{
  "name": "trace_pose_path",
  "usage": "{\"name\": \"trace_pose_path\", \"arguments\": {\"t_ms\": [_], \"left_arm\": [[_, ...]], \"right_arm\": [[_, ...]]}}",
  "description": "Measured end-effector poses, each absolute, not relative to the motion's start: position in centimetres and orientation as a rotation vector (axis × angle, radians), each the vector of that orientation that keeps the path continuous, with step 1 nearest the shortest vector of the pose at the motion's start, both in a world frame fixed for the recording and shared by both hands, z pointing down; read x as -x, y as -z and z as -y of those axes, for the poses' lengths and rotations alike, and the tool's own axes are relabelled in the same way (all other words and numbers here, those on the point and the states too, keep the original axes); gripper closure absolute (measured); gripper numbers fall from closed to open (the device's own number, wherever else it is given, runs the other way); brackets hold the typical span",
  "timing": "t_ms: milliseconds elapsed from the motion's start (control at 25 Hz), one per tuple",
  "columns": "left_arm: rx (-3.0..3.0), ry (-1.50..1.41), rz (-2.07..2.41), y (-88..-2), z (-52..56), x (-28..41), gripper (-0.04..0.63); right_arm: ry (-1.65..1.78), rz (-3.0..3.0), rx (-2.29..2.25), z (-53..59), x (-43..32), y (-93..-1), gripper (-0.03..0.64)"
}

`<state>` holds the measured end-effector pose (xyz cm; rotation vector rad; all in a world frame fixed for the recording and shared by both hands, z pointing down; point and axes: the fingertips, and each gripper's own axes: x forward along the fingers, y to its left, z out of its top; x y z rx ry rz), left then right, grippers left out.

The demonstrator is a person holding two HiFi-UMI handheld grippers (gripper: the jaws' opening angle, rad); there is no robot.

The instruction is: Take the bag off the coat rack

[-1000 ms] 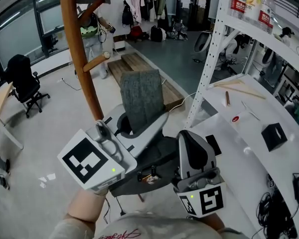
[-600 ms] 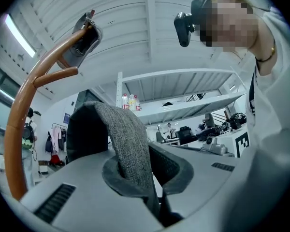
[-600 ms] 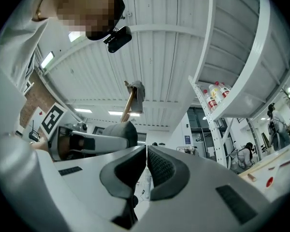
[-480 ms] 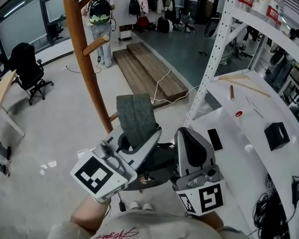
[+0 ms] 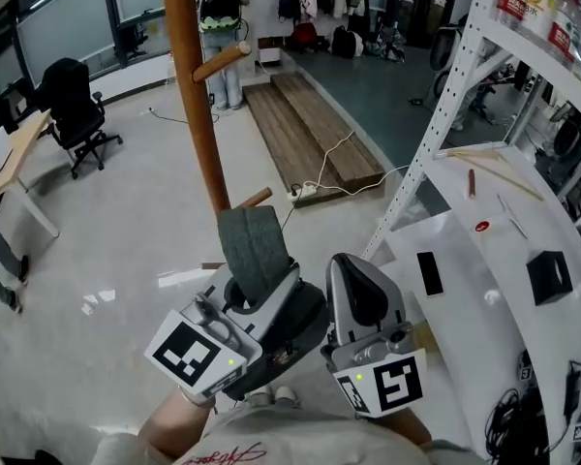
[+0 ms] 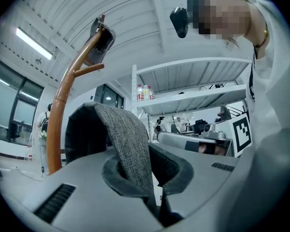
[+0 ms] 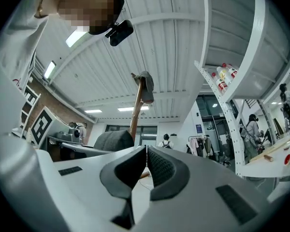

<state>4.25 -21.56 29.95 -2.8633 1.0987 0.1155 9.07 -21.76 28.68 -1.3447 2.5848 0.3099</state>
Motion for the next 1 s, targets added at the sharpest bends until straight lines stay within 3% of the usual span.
{"name": "trace_pose_path", "arguments": {"t_ms": [1000], "left_arm": [[2.800, -0.243, -1.251, -30.0, 12.9, 4.6, 0.560]], "right_arm": [[-0.302, -2.705, 1.167, 13.4, 1.2, -29.7, 0.597]]}}
